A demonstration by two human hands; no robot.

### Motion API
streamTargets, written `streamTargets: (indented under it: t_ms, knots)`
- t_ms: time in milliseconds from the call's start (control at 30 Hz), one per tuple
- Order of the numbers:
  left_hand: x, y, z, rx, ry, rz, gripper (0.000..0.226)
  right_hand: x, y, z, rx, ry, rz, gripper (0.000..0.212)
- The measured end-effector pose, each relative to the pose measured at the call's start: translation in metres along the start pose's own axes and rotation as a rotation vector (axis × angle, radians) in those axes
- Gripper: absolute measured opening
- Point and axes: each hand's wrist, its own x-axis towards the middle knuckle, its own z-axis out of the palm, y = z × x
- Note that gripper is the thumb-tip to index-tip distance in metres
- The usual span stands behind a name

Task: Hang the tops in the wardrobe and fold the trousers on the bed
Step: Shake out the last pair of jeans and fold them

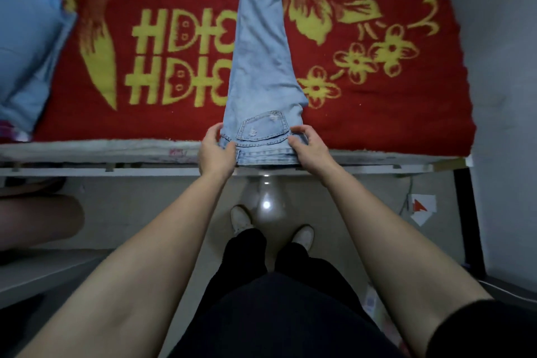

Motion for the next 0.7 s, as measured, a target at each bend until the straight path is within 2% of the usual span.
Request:
streamTargets:
  t_ms: [133, 267, 400, 467, 567, 633, 700]
  knots:
    - [-0.009, 0.050, -0.024, -0.052, 0.028, 0.053, 0.016, -0.002, -0.039, -0.031, 0.061, 0.012, -0.032, 0.022]
    - [-0.005, 0.072, -0.030, -0.039, 0.046, 0.064, 0.020, 0.009, -0.049, -0.045, 0.128, -0.075, -0.020, 0.031]
    - [0.010, 0.075, -0.022, -0.079, 0.013, 0.044, 0.014, 0.029, -0.045, -0.046, 0.111, -0.060, 0.046, 0.013]
    - [0.024, 0.075, -0.018, -0.089, -0.003, 0.030, 0.011, 0.042, -0.046, -0.045, 0.101, -0.052, 0.088, 0.019]
    - [0.058, 0.076, -0.013, -0.164, -0.063, -0.008, 0.008, 0.067, -0.060, -0.045, 0.141, -0.086, 0.153, 0.039]
    - [0.087, 0.080, -0.010, -0.261, -0.150, -0.053, 0.020, 0.087, -0.075, -0.044, 0.201, -0.108, 0.236, 0.046]
    - [0.119, 0.087, -0.008, -0.351, -0.238, -0.134, 0.032, 0.106, -0.090, -0.041, 0.294, -0.123, 0.328, 0.066]
